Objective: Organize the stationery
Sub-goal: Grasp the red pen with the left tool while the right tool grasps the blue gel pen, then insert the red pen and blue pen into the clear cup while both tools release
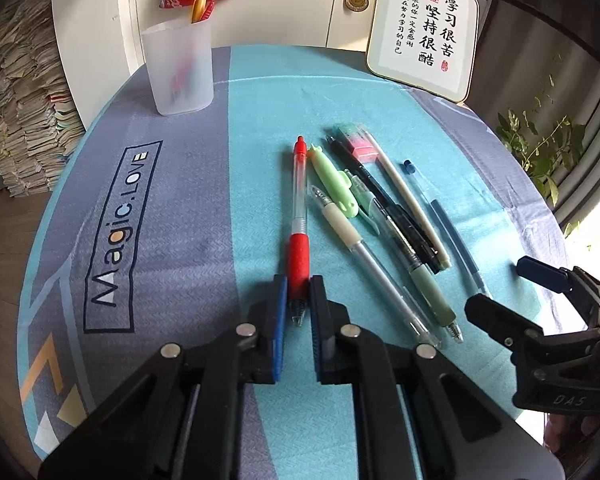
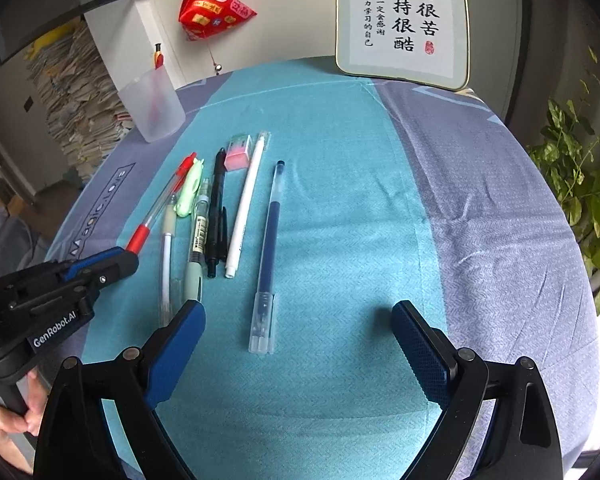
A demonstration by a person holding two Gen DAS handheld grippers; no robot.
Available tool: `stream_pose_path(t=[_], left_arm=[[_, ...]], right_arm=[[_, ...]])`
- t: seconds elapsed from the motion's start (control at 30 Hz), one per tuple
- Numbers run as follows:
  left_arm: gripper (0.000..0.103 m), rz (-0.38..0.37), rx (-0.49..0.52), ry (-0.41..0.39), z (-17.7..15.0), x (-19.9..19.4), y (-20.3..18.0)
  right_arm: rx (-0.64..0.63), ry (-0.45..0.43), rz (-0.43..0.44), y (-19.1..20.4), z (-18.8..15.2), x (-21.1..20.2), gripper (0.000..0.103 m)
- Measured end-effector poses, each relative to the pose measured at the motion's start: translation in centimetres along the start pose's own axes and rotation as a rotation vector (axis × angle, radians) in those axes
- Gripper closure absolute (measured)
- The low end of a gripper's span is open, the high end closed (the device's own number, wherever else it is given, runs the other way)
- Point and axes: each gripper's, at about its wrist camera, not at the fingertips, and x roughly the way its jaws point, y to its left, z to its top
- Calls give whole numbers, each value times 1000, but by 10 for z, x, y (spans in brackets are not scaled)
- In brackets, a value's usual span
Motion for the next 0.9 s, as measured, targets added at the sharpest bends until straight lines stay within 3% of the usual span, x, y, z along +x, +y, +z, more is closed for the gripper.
stream_pose_path(t=[0.17, 0.23, 0.33, 0.4, 0.43, 0.47, 0.6, 0.9], left_arm=[[94, 7, -6, -22, -1, -10, 5], [94, 3, -11, -28, -1, -12, 6], [94, 1, -10, -31, -1, -14, 7], [94, -3, -9, -32, -1, -15, 7], [94, -7, -10, -34, -2, -16, 7], [94, -9, -11, -37, -2, -18, 7], [94, -16, -13, -52, 0, -26, 9], [94, -32, -10, -105, 7, -52, 10]], right_arm=[[-50, -8, -65, 9, -4, 3, 8], [-85, -18, -107, 15, -6, 4, 13], [-105, -41, -90, 20, -7, 0, 37], [-115, -47, -84, 23, -6, -2, 68], [-110, -47, -86, 22, -6, -2, 75], [-101, -46, -90, 21, -5, -2, 89], [-27, -39, -29, 9, -2, -4, 90], [-42, -120, -32, 17, 7, -36, 90]])
